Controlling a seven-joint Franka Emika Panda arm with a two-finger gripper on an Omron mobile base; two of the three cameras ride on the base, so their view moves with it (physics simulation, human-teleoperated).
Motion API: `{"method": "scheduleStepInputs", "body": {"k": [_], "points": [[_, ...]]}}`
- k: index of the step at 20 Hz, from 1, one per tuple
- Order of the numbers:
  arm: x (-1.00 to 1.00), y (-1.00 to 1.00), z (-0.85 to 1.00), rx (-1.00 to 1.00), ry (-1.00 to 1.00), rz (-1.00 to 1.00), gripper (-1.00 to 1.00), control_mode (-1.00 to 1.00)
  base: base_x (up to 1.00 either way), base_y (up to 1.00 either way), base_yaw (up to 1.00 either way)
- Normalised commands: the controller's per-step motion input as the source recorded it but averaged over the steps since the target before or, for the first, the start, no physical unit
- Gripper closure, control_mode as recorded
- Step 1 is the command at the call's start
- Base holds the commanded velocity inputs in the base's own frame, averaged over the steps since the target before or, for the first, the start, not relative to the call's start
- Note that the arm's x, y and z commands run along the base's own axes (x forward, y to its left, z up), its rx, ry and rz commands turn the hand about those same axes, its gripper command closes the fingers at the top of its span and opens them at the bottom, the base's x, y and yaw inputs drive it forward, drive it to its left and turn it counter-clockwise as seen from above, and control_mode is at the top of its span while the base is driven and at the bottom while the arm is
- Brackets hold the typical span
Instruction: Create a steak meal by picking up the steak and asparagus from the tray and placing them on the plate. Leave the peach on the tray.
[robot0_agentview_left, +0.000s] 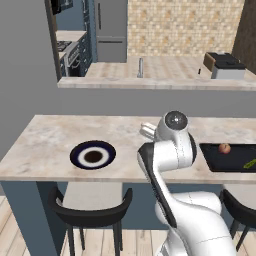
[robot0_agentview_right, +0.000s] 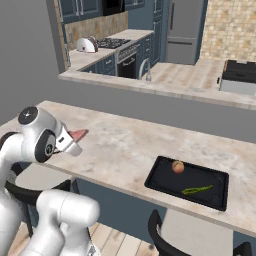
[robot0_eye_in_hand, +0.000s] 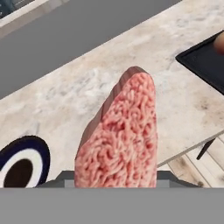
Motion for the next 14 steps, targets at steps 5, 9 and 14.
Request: {"method": "scheduleStepInputs", "body": {"k": [5, 9, 14], "points": [[0.20, 1.00, 0.09, -0.10, 0.03, 0.02, 1.00, -1.00, 0.00, 0.00, 0.00], [0.31, 1.00, 0.00, -0.07, 0.13, 0.00, 1.00, -1.00, 0.00, 0.00, 0.00], [0.53, 0.91, 0.00, -0.01, 0.25, 0.00, 1.00, -1.00, 0.00, 0.00, 0.00]]}}
